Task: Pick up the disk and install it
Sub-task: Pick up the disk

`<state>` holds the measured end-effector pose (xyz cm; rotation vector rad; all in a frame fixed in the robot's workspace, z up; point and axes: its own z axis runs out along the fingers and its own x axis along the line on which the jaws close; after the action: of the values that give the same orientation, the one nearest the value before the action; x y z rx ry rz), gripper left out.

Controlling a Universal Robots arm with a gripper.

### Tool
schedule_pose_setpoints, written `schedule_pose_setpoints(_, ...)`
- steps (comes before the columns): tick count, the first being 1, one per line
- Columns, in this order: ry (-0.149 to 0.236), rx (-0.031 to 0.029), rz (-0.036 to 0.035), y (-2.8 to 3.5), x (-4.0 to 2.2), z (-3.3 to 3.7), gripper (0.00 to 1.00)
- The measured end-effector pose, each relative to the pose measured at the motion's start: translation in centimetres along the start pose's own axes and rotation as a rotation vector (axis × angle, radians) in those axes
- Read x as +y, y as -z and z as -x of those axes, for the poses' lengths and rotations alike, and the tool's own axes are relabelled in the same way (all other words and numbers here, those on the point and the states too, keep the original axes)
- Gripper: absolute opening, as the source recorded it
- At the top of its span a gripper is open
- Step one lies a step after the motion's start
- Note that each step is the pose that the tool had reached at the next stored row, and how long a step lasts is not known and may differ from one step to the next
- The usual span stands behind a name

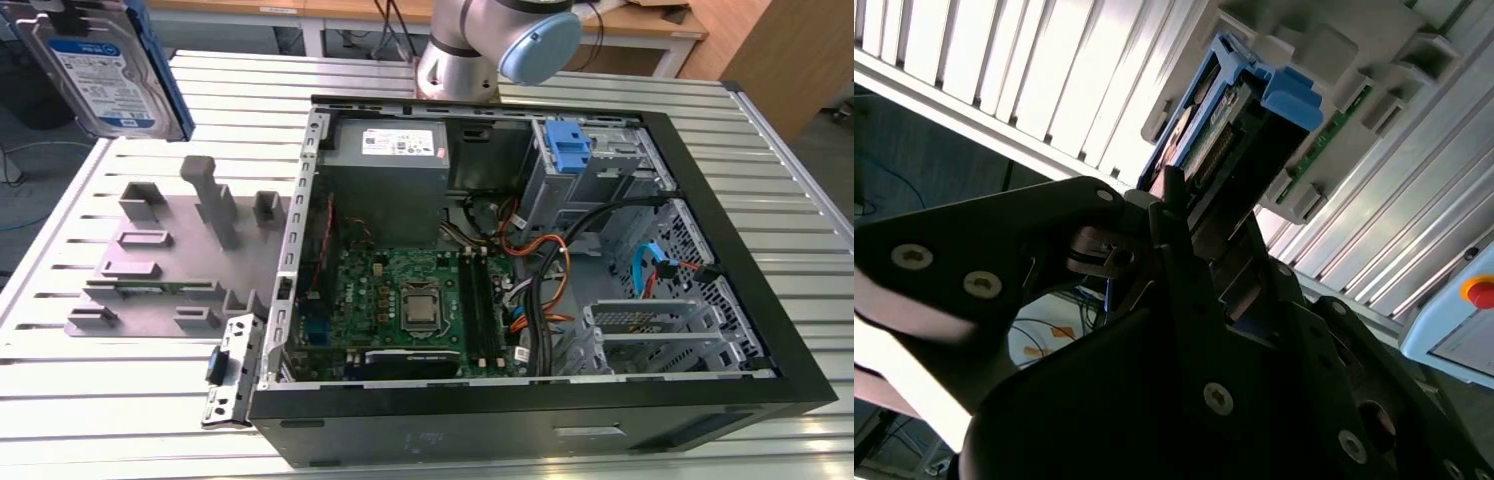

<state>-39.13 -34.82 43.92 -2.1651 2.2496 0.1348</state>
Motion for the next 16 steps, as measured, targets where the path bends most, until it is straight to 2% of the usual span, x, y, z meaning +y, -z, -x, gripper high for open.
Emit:
schedule_pose_setpoints(10,0.0,-0.0001,-0.0019,2.73,0.14,0.19,0.35)
schedule_pose_setpoints(16,0.0,-0.0001,-0.0022,3.94,0.2,0.28,0.35)
